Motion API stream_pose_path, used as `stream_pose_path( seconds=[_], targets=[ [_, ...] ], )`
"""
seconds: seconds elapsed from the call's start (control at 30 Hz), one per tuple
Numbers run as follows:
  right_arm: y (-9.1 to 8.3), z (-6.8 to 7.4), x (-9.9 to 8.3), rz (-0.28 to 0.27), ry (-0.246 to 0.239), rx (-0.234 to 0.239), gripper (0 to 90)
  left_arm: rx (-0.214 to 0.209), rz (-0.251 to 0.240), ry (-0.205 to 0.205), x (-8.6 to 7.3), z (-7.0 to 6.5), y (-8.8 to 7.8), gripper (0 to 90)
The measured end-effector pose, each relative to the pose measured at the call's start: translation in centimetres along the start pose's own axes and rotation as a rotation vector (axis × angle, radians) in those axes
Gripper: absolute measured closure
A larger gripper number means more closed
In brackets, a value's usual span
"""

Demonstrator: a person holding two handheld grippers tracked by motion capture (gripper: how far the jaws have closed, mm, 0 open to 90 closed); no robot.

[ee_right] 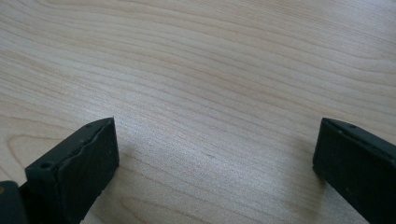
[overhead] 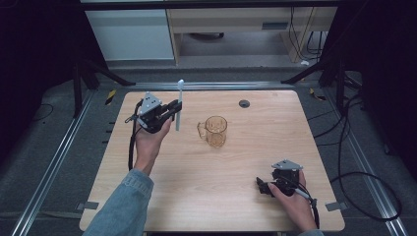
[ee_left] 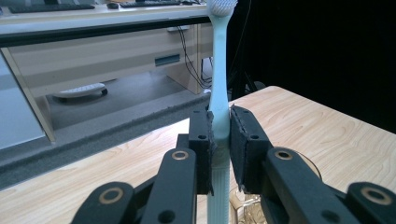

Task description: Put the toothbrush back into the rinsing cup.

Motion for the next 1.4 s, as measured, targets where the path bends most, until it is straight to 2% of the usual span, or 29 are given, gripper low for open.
stream_pose_path(
  seconds=[0.6,0.8,0.97,1.4],
  targets=[
    [0.0,0.0,0.0,0.001,0.000,0.001,0.7,0.010,-0.061,-0.005,0.8,-0.7,0.0,78.6],
    [0.0,0.0,0.0,0.000,0.000,0.000,0.6,0.016,-0.071,-0.011,0.7,-0.9,0.5,78.6],
    [0.0,0.0,0.0,0.000,0.000,0.000,0.7,0.023,-0.091,-0.031,0.6,-0.8,1.0,78.6],
    [0.0,0.0,0.0,0.000,0.000,0.000,0.6,0.047,-0.116,-0.031,0.3,-0.8,2.4,78.6]
  ],
)
Point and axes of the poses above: each handheld gripper's, and its own axes: y roughly forward along the jaws, x roughly out of its top, z roughly to its left, the point moved 5 cm from there along y, roughly forward along the jaws, and after that the axes turned 13 degrees about y, right-handed, at the moved point
